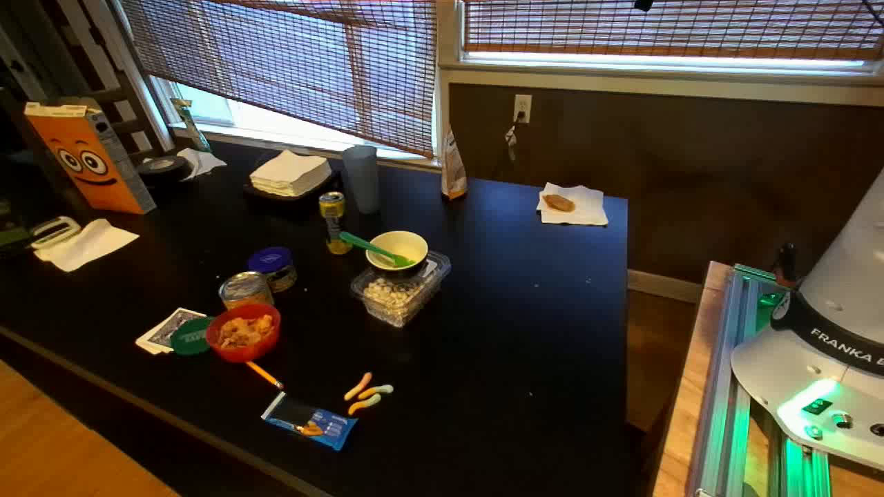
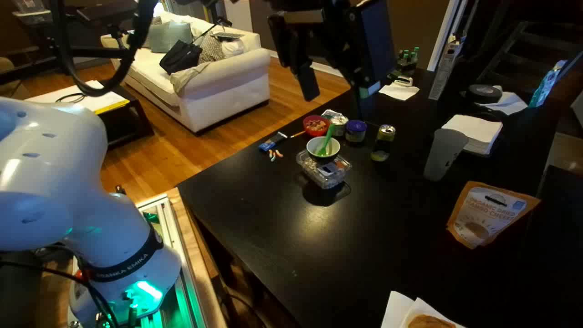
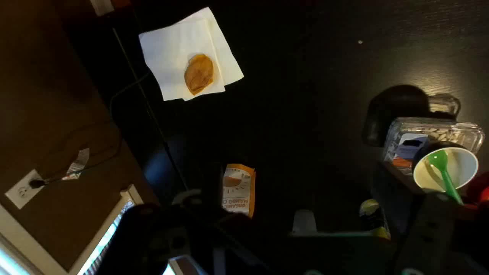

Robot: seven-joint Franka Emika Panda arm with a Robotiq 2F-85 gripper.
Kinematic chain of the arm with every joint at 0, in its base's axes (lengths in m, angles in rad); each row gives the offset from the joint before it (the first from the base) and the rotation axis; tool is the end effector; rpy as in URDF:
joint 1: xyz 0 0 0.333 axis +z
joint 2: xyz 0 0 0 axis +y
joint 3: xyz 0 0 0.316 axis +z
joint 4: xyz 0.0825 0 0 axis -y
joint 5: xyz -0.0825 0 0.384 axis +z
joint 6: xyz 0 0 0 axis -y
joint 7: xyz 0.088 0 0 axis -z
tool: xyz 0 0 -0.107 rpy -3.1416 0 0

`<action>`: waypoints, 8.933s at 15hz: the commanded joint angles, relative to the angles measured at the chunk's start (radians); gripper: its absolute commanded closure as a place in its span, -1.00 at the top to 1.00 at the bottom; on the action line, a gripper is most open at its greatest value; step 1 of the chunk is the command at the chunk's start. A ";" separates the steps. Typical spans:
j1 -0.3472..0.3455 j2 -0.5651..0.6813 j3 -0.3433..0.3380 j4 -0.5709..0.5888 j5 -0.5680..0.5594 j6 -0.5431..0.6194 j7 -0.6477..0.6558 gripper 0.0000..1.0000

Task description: Put the red bowl on the right side of the clear object

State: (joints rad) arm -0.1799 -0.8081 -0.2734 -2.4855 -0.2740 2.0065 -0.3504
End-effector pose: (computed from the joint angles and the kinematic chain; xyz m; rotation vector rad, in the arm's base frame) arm 0.2957 -0.1829 0.5673 2.9394 0.0367 0.3982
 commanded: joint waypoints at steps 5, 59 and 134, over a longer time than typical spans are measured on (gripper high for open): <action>0.004 0.000 -0.002 0.002 -0.002 -0.002 0.002 1.00; 0.401 1.023 0.608 0.385 0.242 0.573 1.372 1.00; 0.591 1.198 0.195 0.549 0.309 0.491 1.446 -0.98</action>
State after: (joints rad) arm 0.4336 0.5491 -0.0792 -1.7750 0.0805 2.5461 1.0550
